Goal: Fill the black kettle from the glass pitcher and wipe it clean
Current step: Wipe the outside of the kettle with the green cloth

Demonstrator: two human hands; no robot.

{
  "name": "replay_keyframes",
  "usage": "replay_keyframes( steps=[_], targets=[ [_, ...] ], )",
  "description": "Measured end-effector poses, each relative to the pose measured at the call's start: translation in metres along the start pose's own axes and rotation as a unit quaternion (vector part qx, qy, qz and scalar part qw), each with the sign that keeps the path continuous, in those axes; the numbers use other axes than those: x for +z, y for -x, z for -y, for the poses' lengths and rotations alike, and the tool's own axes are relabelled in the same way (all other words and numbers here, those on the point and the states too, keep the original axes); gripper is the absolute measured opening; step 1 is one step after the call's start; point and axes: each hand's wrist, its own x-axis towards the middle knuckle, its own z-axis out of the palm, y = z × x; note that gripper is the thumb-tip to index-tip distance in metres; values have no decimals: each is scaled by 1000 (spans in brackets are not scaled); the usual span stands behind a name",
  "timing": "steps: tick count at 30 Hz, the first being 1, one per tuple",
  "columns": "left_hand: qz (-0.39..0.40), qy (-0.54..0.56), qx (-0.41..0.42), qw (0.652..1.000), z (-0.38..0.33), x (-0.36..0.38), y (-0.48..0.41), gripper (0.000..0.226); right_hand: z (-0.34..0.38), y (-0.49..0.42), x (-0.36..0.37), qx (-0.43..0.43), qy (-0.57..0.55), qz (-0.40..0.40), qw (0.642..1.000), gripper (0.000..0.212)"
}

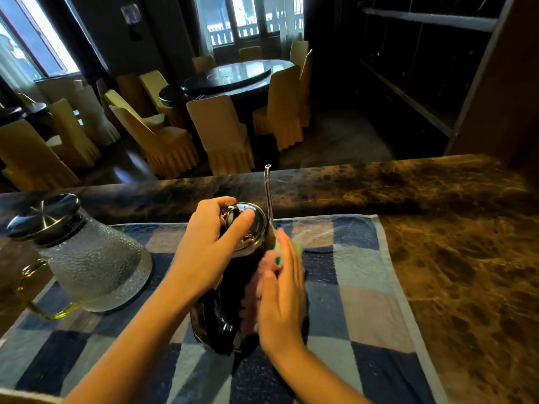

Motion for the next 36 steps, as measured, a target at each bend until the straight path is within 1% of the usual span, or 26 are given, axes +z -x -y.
replay_keyframes(
  steps=[1, 2, 4, 6, 7, 8, 9, 11, 12, 13, 14, 15, 17, 18, 19, 20, 21, 23, 25, 27, 28, 29, 30, 33, 35, 36],
  targets=[
    [-1, 3, -1, 1000, -1, 0, 0, 75, 6, -12, 0, -26, 1, 15, 1000, 49],
    [-2, 7, 0, 1000, -1, 1, 0, 73, 11, -28, 0, -28, -20, 33, 999, 51],
    [-3, 21, -1, 1000, -2, 0, 0, 70, 7, -67, -2, 27, -52, 82, 995, 62],
    [0, 24, -7, 1000, -2, 0, -1, 76, -4, -98, -6, 74, -33, 141, 987, 82],
    [2, 25, -11, 1000, -2, -1, -1, 79, -10, -104, -8, 104, -57, 167, 979, 91],
    [3, 25, -12, 1000, -2, -1, -1, 79, -17, -105, -11, 134, -75, 163, 975, 94],
    [3, 24, -10, 1000, -1, -1, -1, 79, -18, -99, -15, 153, -81, 132, 976, 91],
    [5, 14, -9, 1000, 0, -1, -1, 80, -29, -69, -16, 213, -108, 42, 970, 68],
    [6, 10, -10, 1000, -1, 0, -1, 82, -34, -48, -15, 221, -89, -15, 971, 57],
    [5, 7, -13, 1000, -1, 0, -2, 83, -34, -25, -12, 197, -62, -53, 977, 52],
    [0, 5, -15, 1000, -1, 1, -2, 84, -30, -6, -7, 151, -32, -65, 986, 48],
    [-6, 2, -15, 1000, -2, 0, -2, 85, -24, 7, 0, 97, -7, -58, 994, 48],
    [-11, -4, -16, 1000, -3, 0, -3, 81, -3, 3, 6, 6, 51, -28, 998, 53],
    [-11, -5, -17, 1000, -3, 1, -2, 76, 7, -10, 6, -21, 65, -11, 998, 53],
    [-12, -2, -18, 1000, -3, 1, -2, 71, 15, -25, 5, -20, 46, 10, 999, 51],
    [-13, 1, -15, 1000, -3, 1, -2, 68, 19, -43, 3, -1, 9, 29, 1000, 49],
    [-16, 3, -10, 1000, -3, 1, -1, 64, 22, -62, -1, 30, -13, 47, 998, 51],
    [-16, -10, 1, 1000, -3, 0, 0, 62, 18, -90, -10, 97, -34, 75, 992, 64],
    [-9, -35, 9, 999, -1, 1, -1, 65, 4, -89, -15, 165, -80, 52, 982, 61],
    [-4, -45, 14, 999, 0, 0, -1, 71, -18, -60, -16, 200, -120, 6, 972, 58],
    [-2, -44, 13, 999, -1, 0, -1, 75, -27, -40, -15, 187, -107, -21, 976, 51],
    [0, -40, 10, 999, -1, 0, -1, 79, -31, -20, -14, 152, -77, -34, 985, 45],
    [1, -35, 8, 999, -1, 0, 0, 81, -31, -3, -13, 112, -31, -37, 993, 43],
    [0, -21, 5, 1000, -1, 0, 2, 81, -6, 18, -2, 28, 63, -4, 998, 53],
    [-3, -21, 4, 1000, -2, -1, 2, 81, 13, 2, -1, -32, 85, 19, 996, 57],
    [-3, -23, 5, 1000, -2, -1, 2, 82, 17, -14, 0, -51, 79, 32, 995, 58]
  ],
)
